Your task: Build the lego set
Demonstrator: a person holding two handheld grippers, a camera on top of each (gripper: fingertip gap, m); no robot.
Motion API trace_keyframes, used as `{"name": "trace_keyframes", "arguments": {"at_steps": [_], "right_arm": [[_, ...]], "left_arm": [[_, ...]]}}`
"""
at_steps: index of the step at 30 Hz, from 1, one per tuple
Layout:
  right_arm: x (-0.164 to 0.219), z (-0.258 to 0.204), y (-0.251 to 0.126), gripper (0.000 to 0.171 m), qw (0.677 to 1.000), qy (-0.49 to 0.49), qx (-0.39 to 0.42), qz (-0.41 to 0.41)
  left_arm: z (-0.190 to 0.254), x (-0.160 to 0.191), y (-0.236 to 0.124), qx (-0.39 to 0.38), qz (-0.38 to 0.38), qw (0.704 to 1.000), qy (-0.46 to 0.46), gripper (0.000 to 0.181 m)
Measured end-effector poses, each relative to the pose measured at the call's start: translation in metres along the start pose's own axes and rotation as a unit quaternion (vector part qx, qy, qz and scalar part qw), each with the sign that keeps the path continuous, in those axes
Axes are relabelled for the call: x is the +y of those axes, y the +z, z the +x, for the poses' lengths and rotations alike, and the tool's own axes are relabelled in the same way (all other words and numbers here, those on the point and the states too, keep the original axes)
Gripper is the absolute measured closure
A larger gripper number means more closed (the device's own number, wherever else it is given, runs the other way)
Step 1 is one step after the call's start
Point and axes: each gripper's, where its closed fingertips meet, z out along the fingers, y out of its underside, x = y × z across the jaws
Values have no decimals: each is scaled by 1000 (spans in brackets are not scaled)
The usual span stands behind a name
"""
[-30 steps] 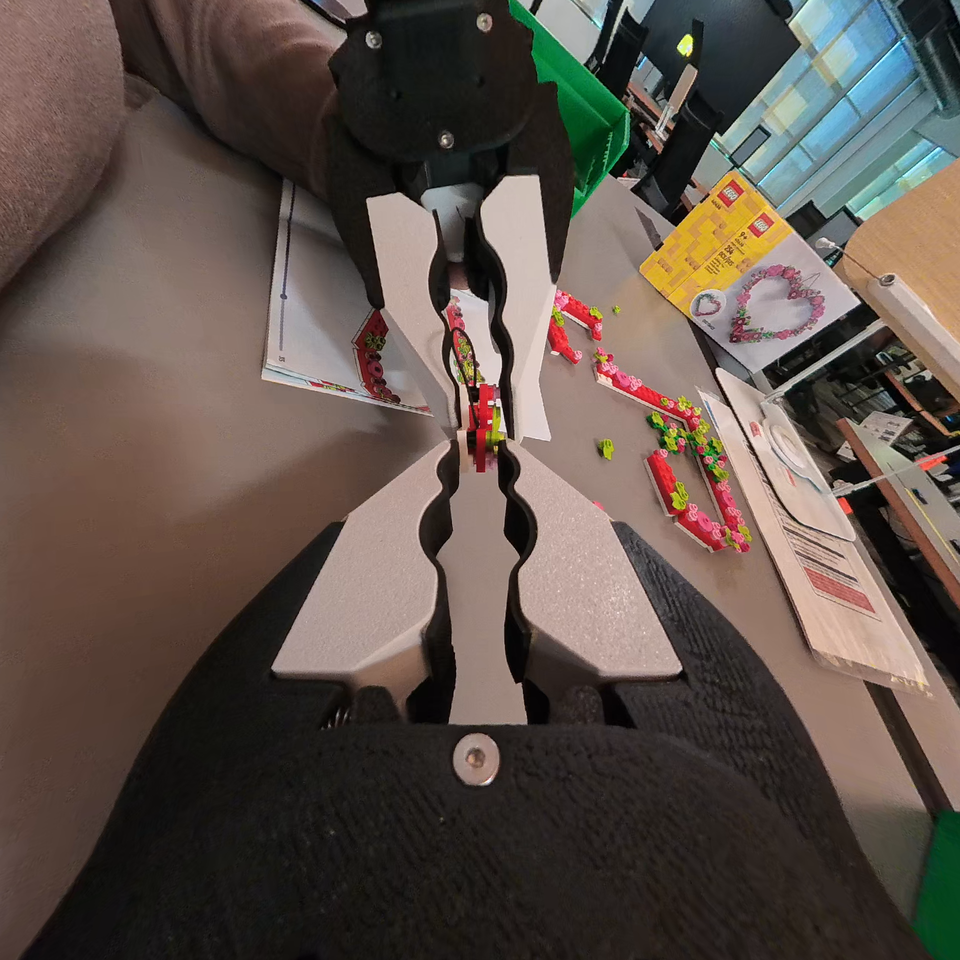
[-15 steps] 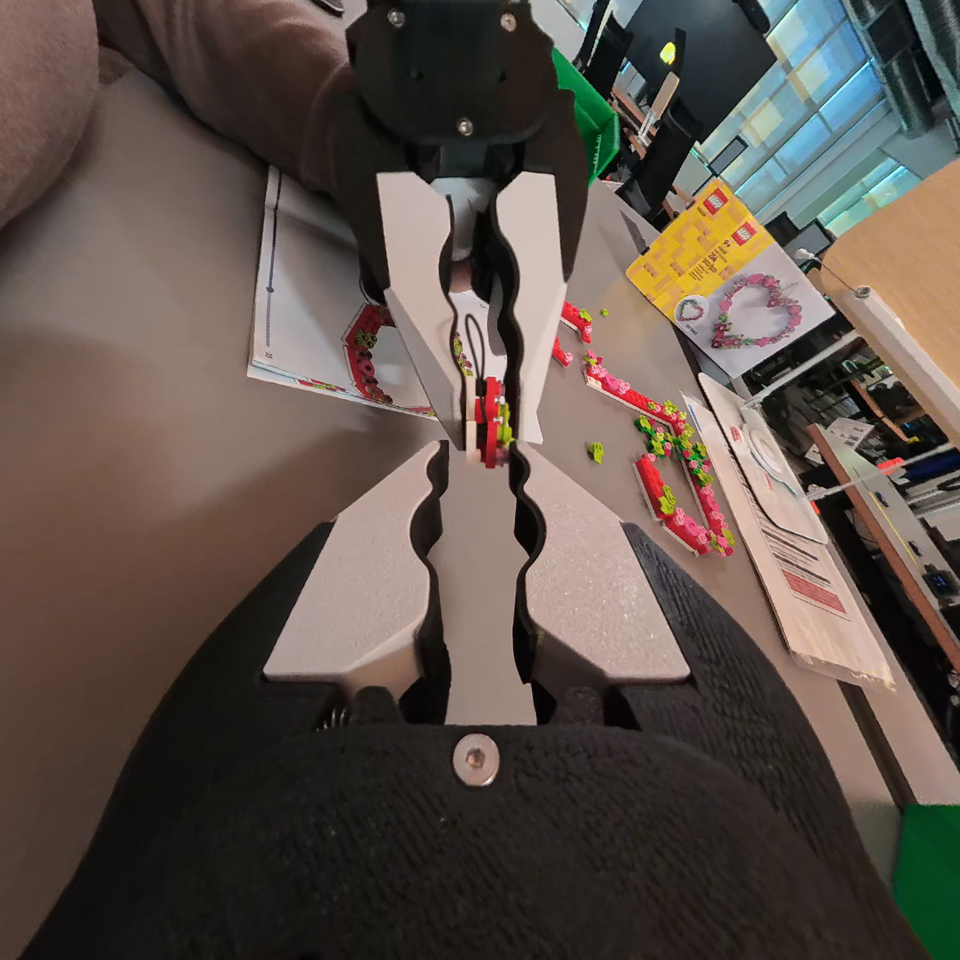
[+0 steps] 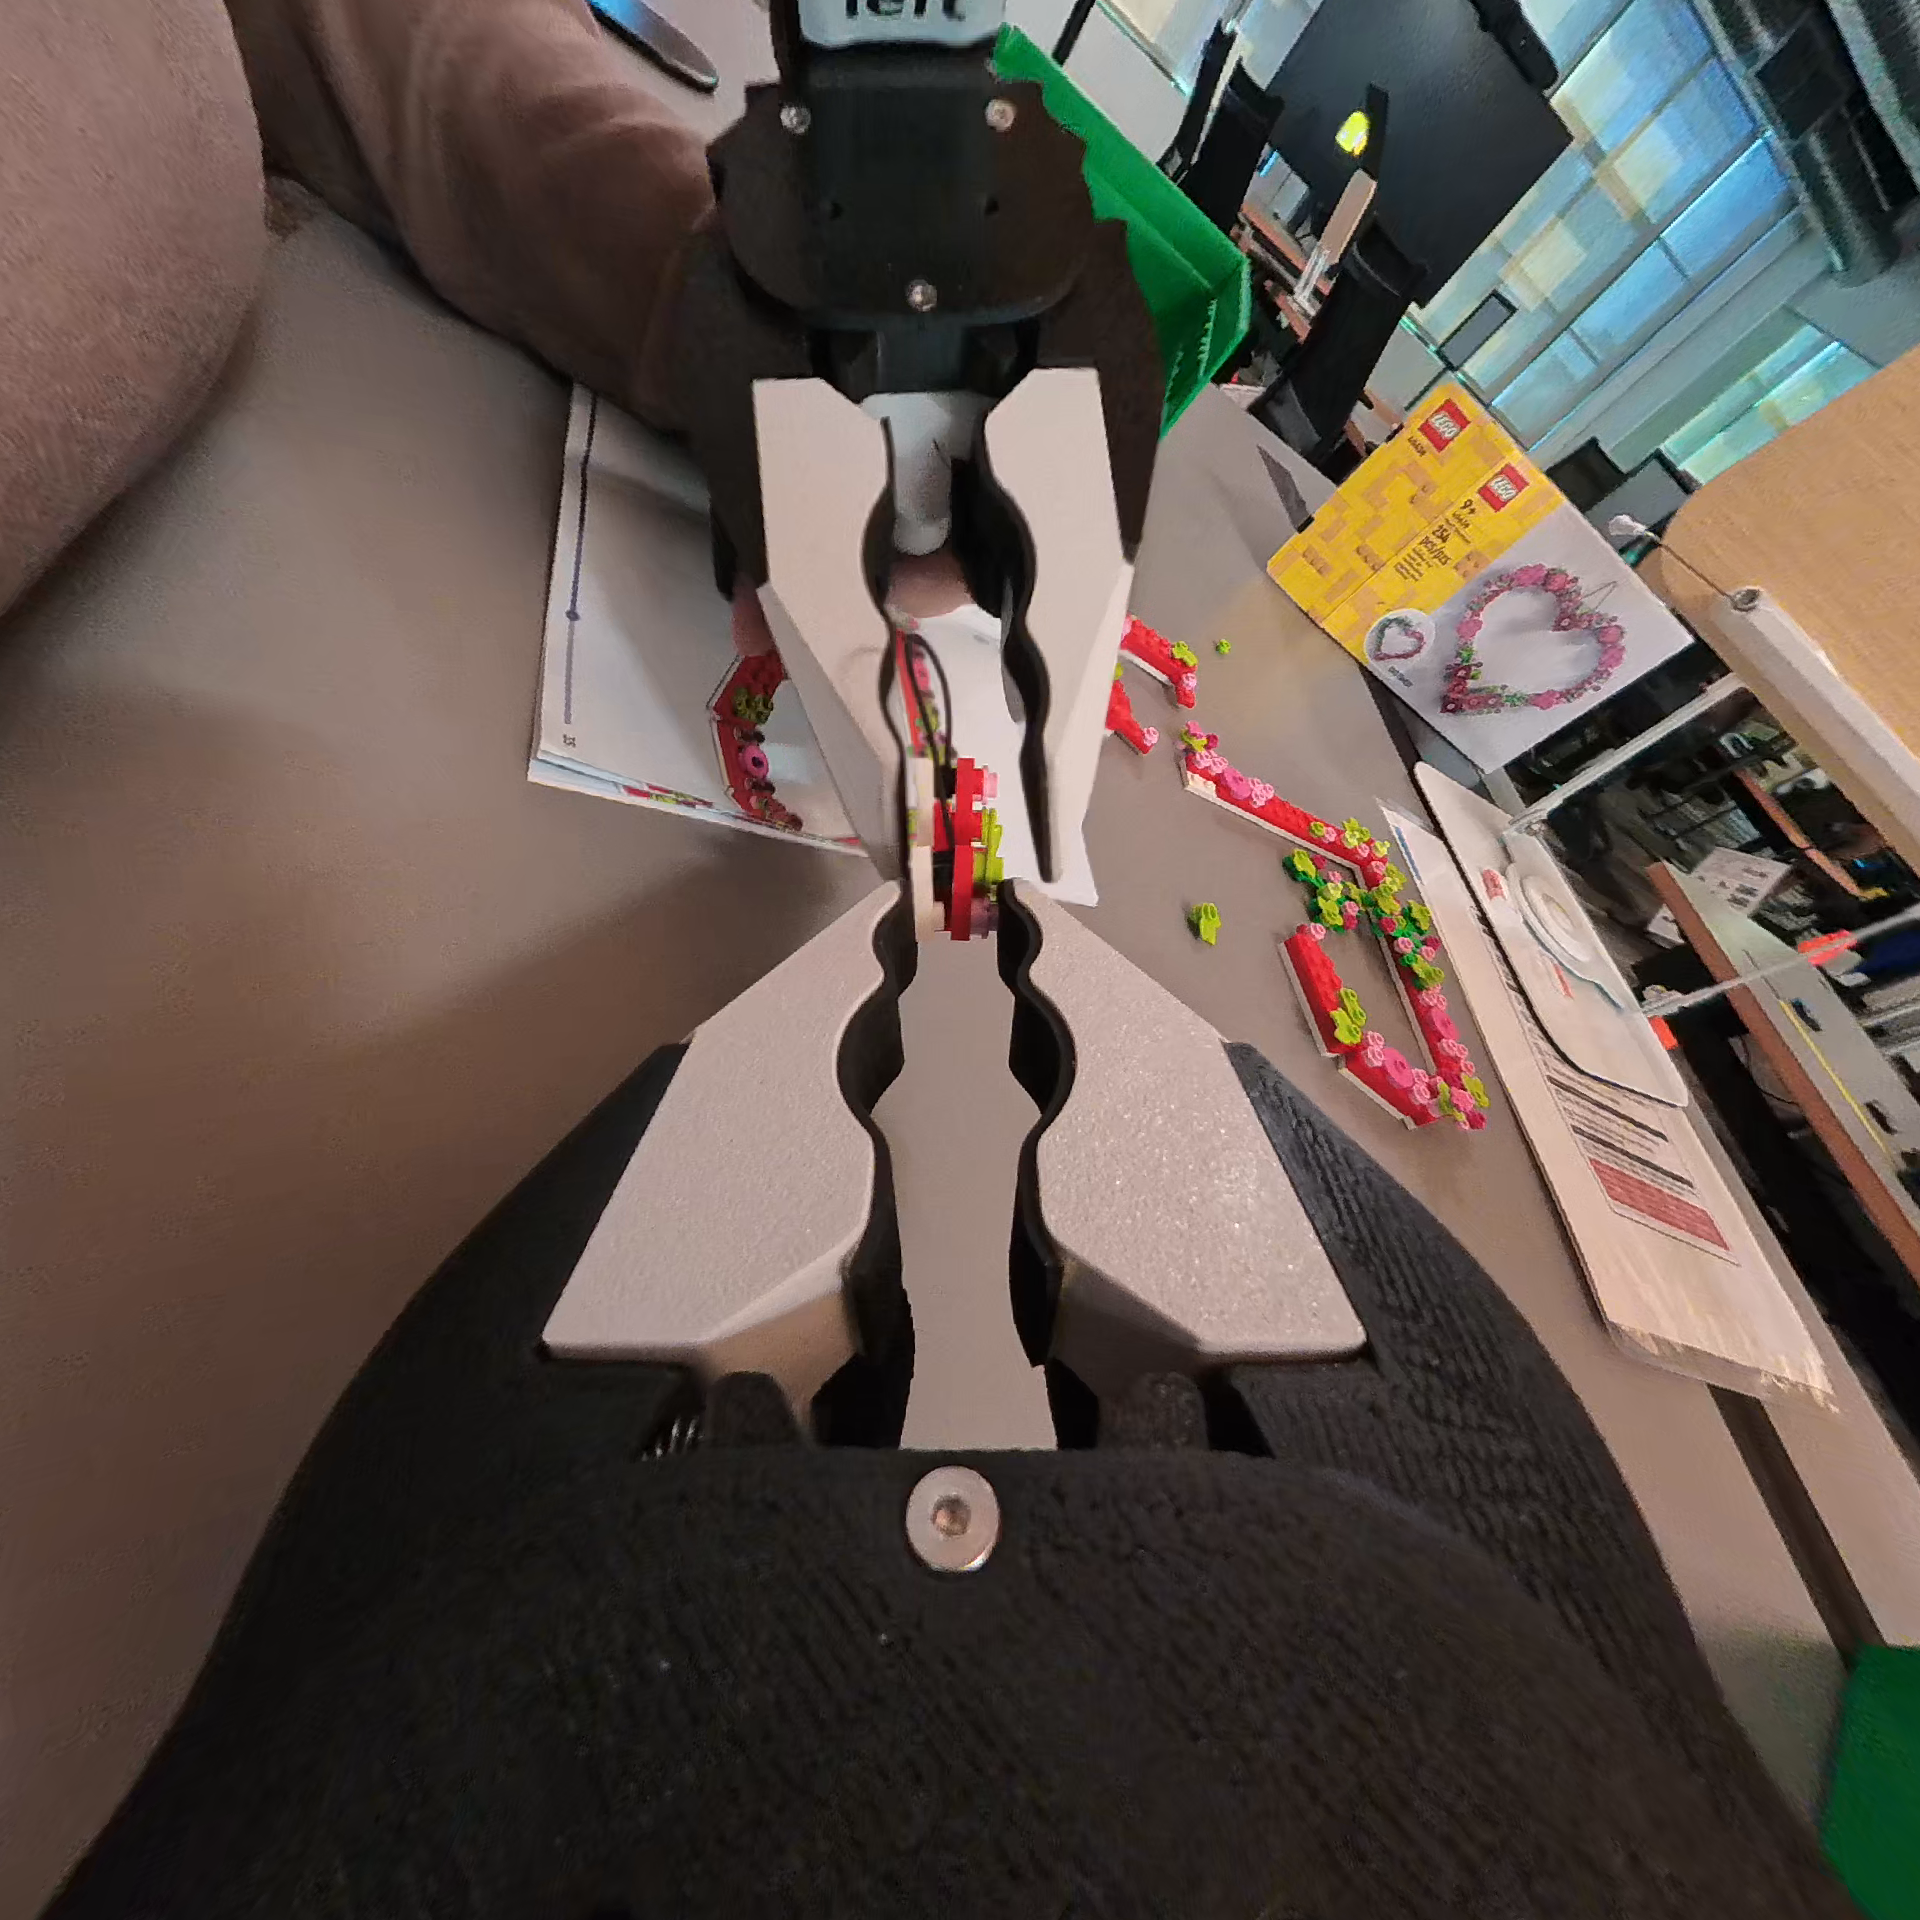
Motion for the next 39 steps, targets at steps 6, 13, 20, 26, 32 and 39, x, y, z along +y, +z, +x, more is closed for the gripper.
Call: {"name": "trace_keyframes", "arguments": {"at_steps": [6,13,20,26,32,39], "right_arm": [[-7,5,-6,158,999,22,3,27],[-16,2,-7,158,998,32,-8,50],[-20,0,-9,158,997,48,-19,61],[-21,0,-10,159,997,47,-18,56],[-18,-2,-9,159,998,37,-20,42],[-10,-1,-6,157,1000,8,-4,23]], "left_arm": [[-2,-15,-8,8,59,998,-21,165],[2,-23,-14,18,93,995,-5,166],[3,-27,-16,37,96,995,-18,167],[4,-28,-17,36,88,995,-15,168],[6,-25,-15,38,72,997,1,168],[3,-18,-11,26,44,999,17,168]]}}
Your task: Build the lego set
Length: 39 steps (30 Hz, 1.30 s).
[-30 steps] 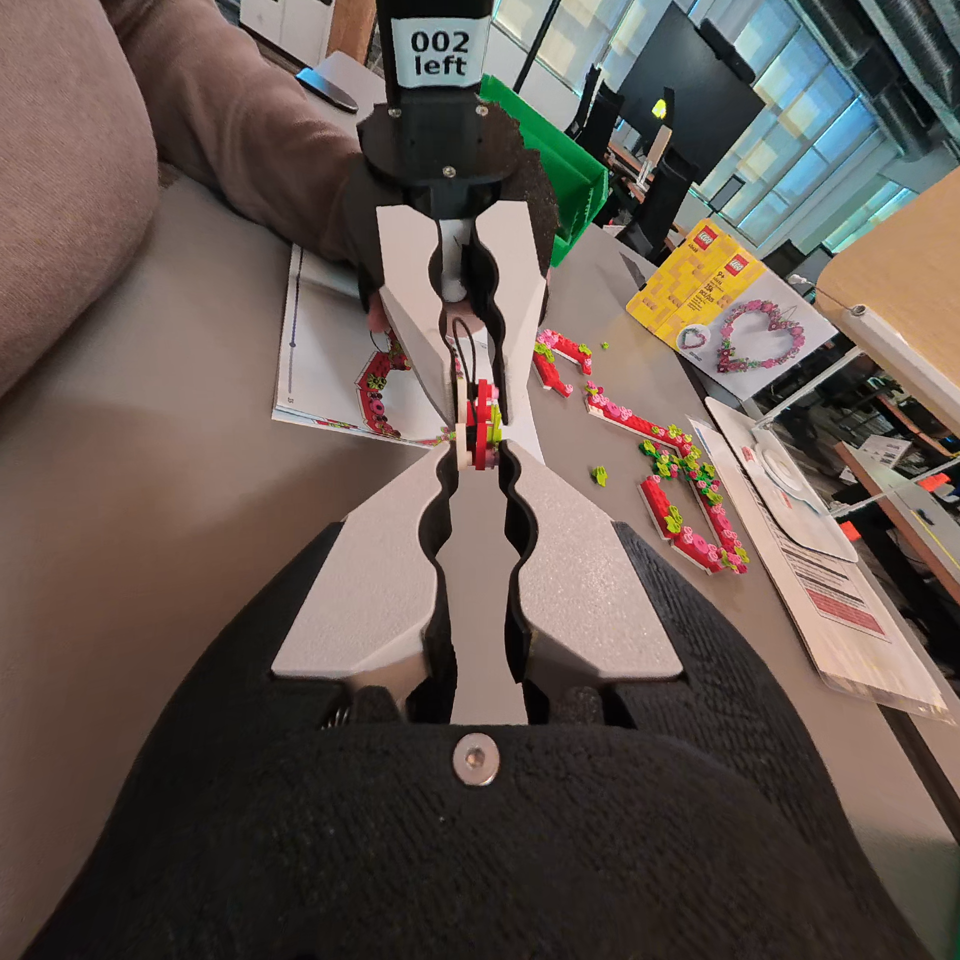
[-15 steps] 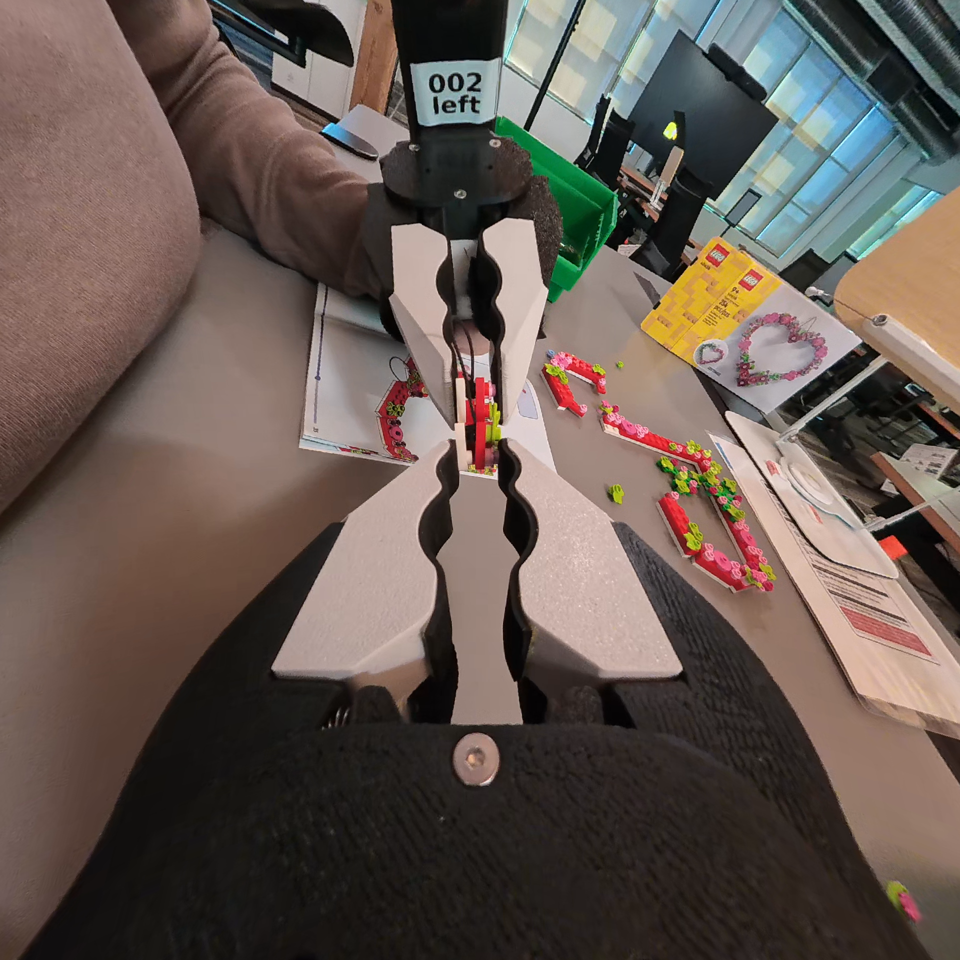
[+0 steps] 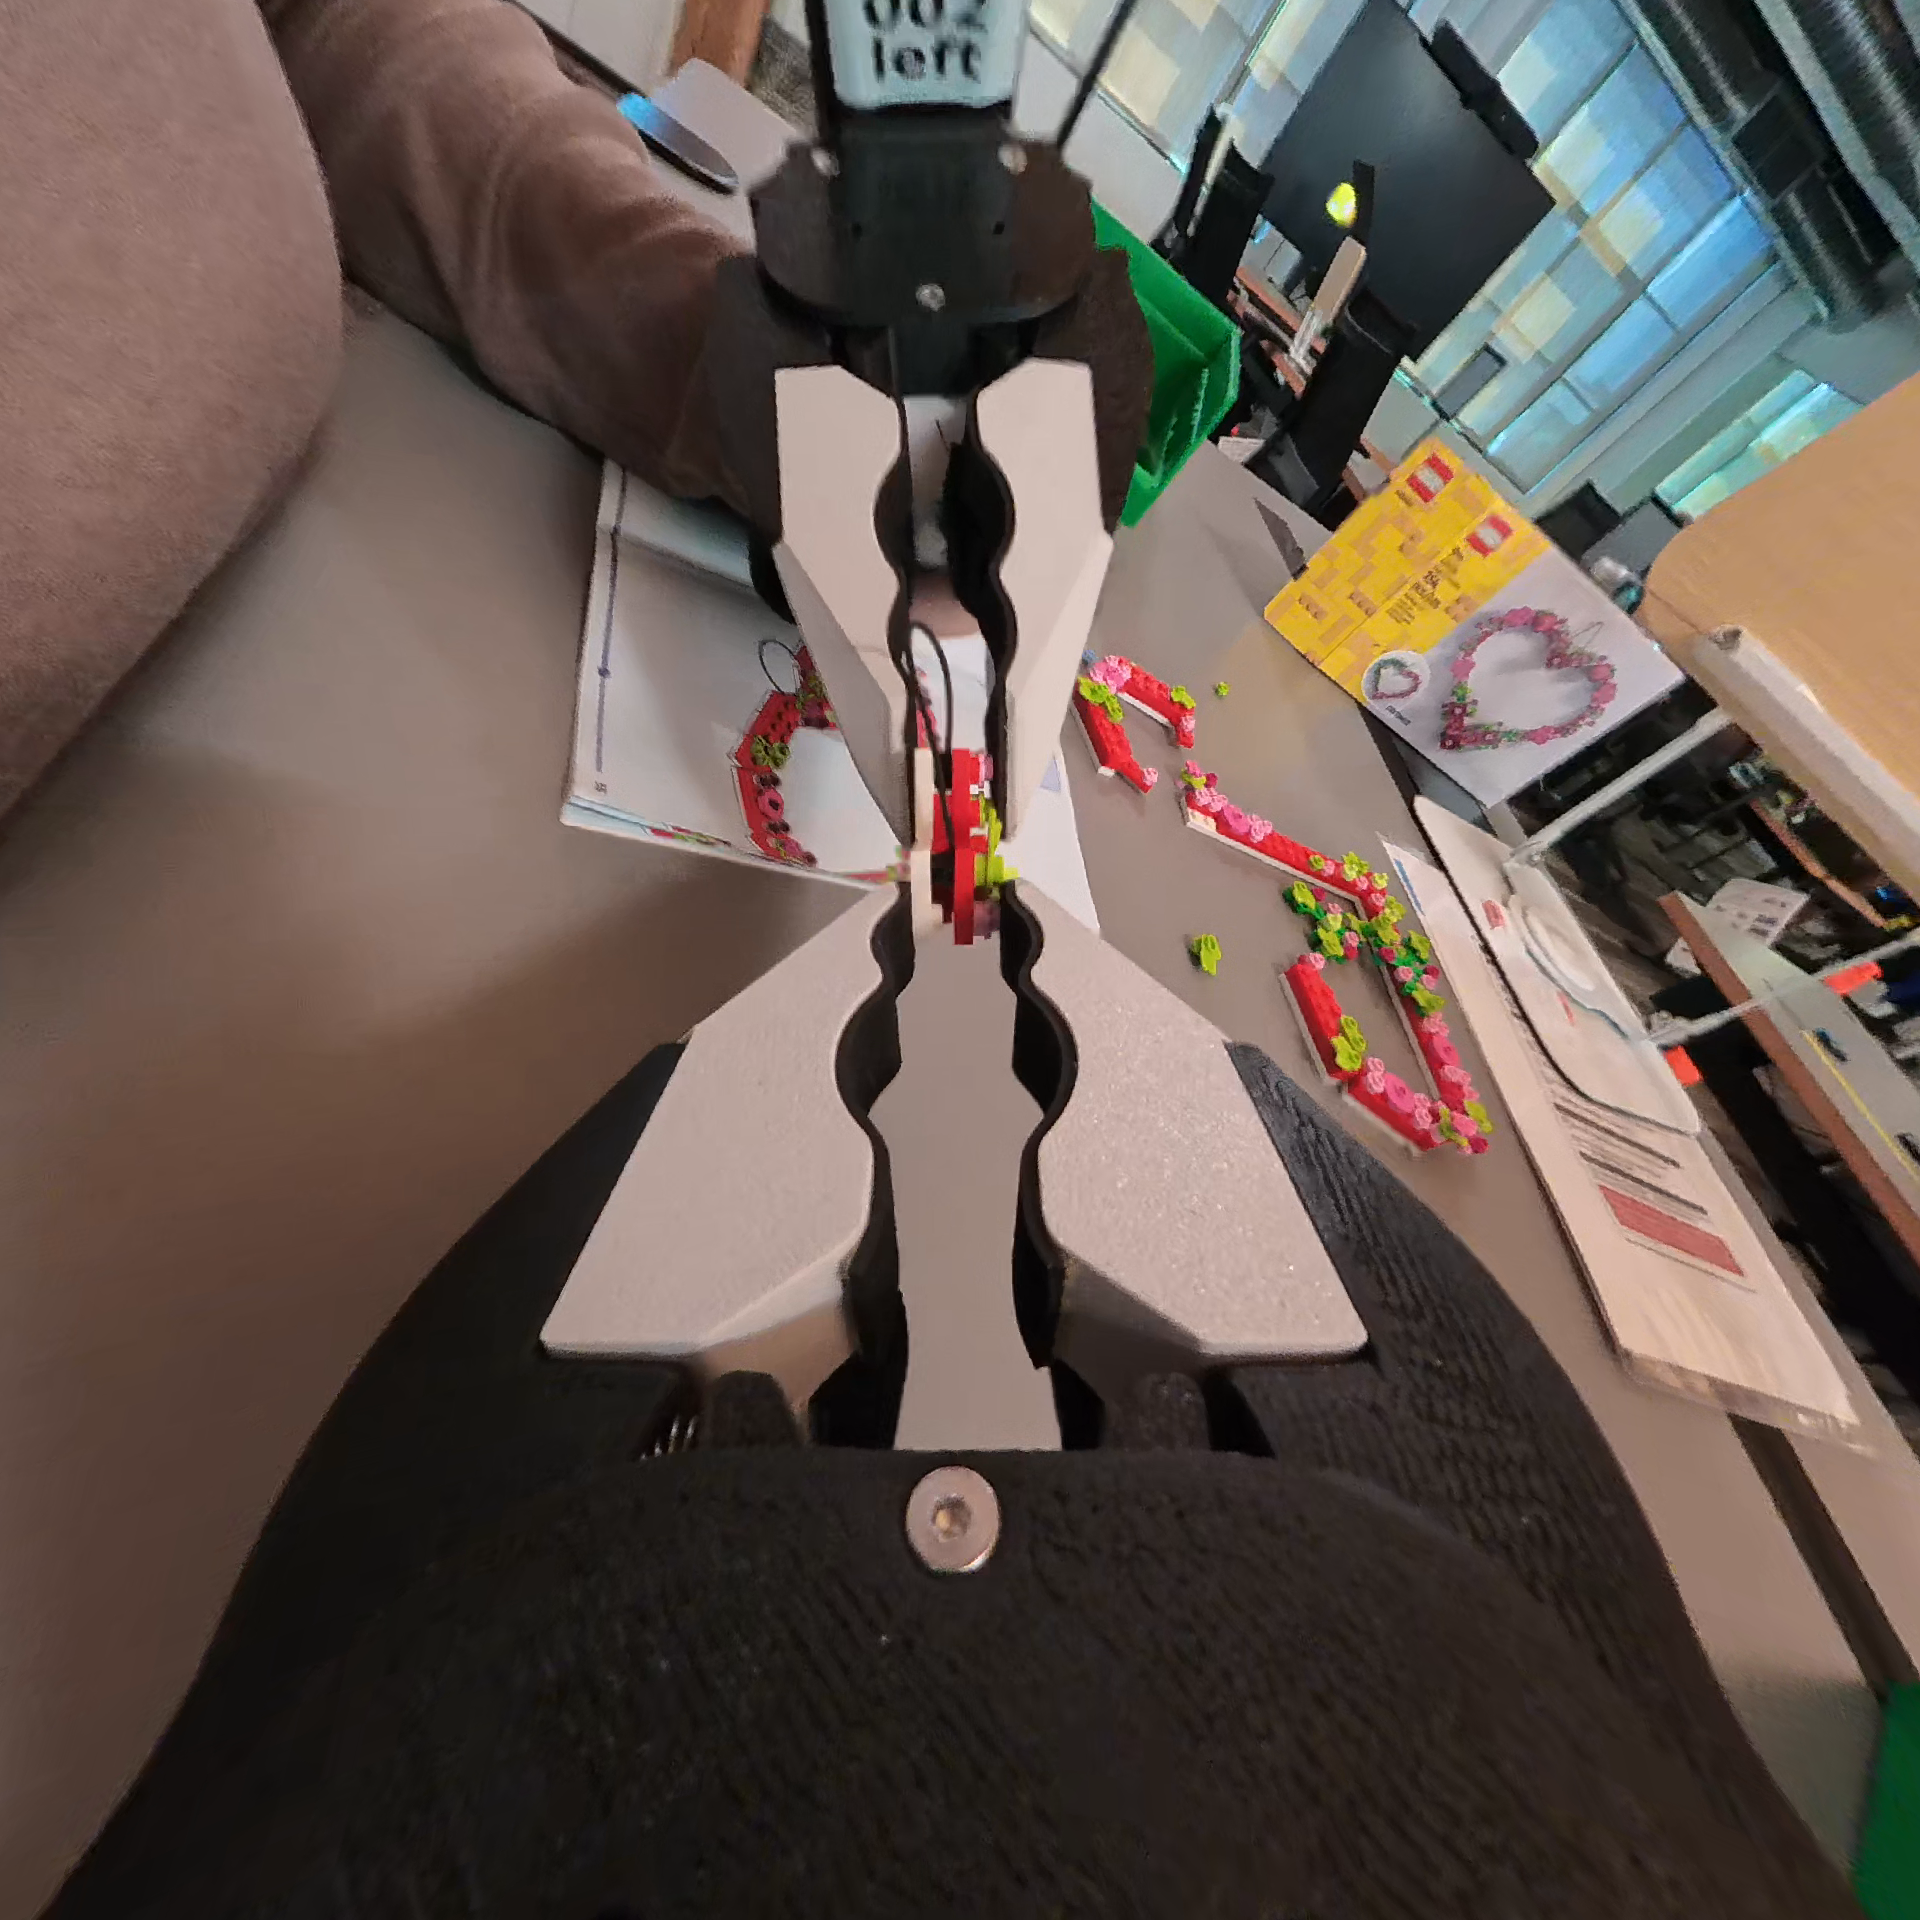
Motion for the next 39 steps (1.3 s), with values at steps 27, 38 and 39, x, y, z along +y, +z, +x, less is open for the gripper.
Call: {"name": "trace_keyframes", "arguments": {"at_steps": [27,38,39], "right_arm": [[16,4,9,155,995,-66,38,-68],[3,17,-1,157,999,1,48,-16],[-3,20,-4,157,998,35,49,14]], "left_arm": [[-3,19,9,-21,-74,997,25,168],[-19,0,1,-65,1,997,-33,164],[-26,-6,-2,-83,18,995,-50,156]]}}
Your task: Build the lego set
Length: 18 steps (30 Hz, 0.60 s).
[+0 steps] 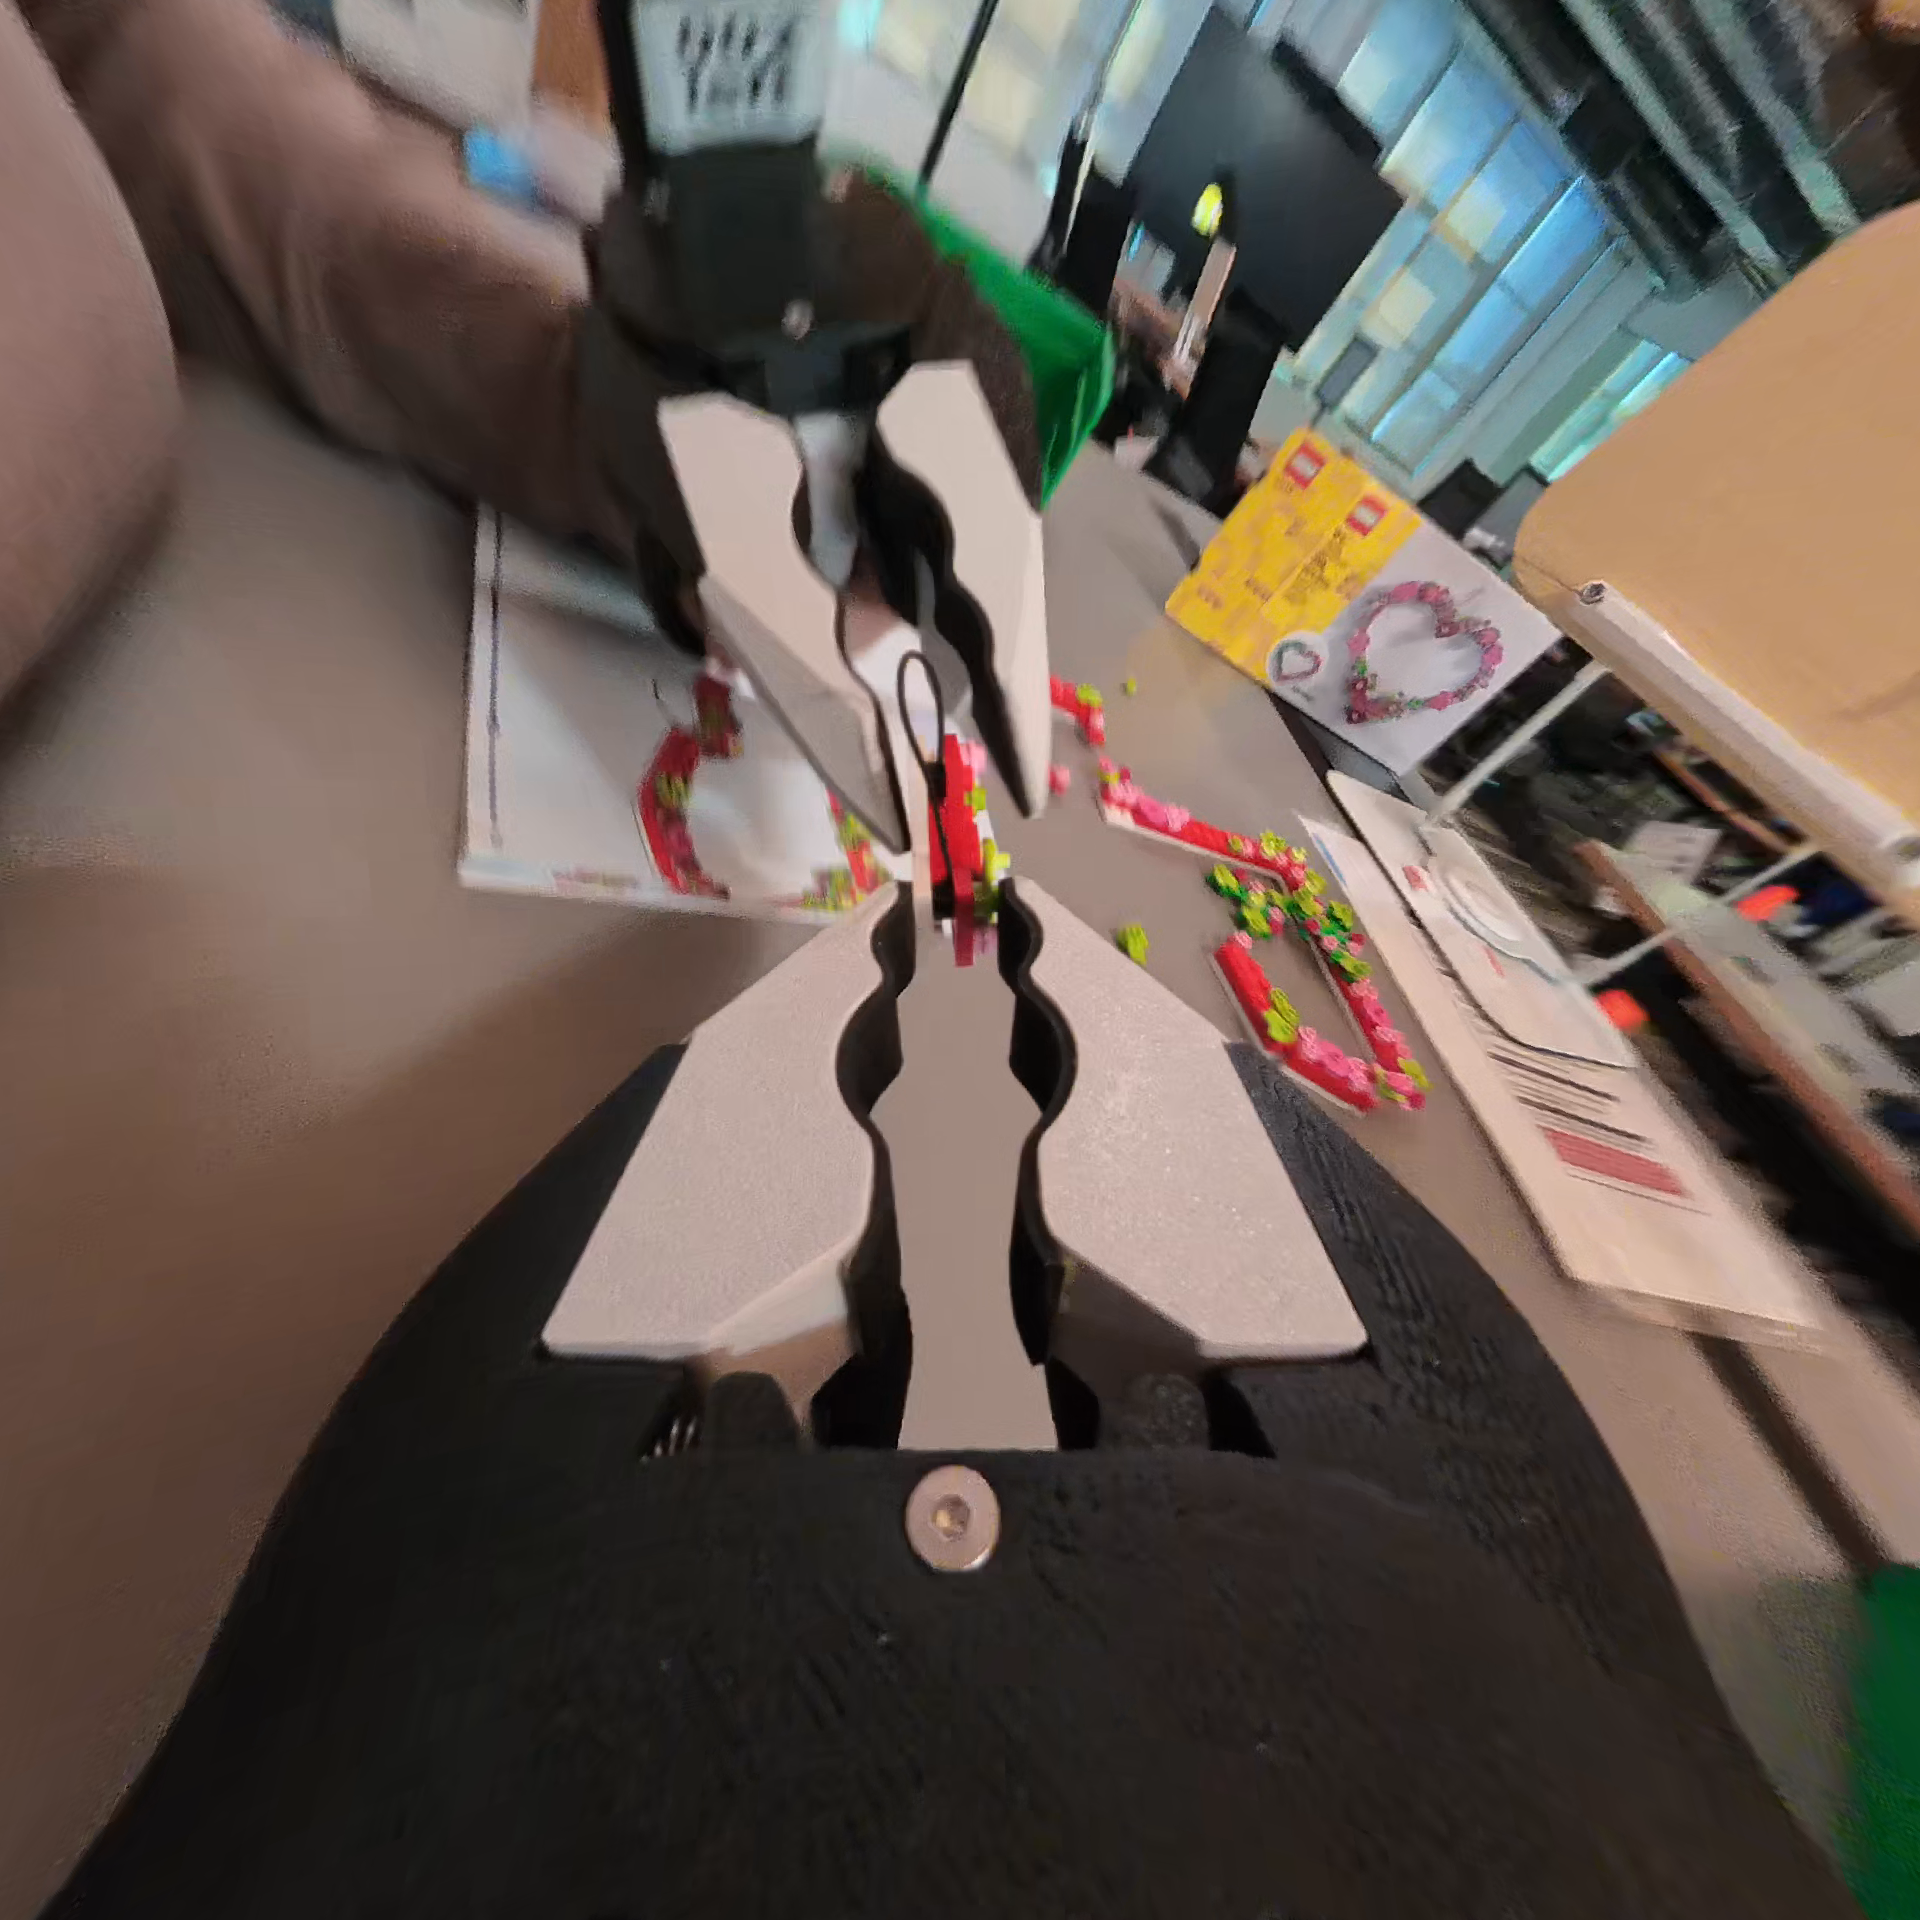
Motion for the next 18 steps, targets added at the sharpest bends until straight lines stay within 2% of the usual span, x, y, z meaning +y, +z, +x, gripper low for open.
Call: {"name": "trace_keyframes", "arguments": {"at_steps": [3,6,11,18], "right_arm": [[-28,12,-8,158,981,150,-17,122],[-44,19,-14,158,951,230,-39,203],[-53,13,-18,158,944,217,-58,243],[-54,5,-16,158,955,179,-63,230]], "left_arm": [[-6,-19,-4,6,51,996,-68,141],[-5,-33,-9,27,95,988,-120,142],[-10,-49,-19,16,153,980,-128,157],[0,-54,-20,7,158,986,-60,168]]}}
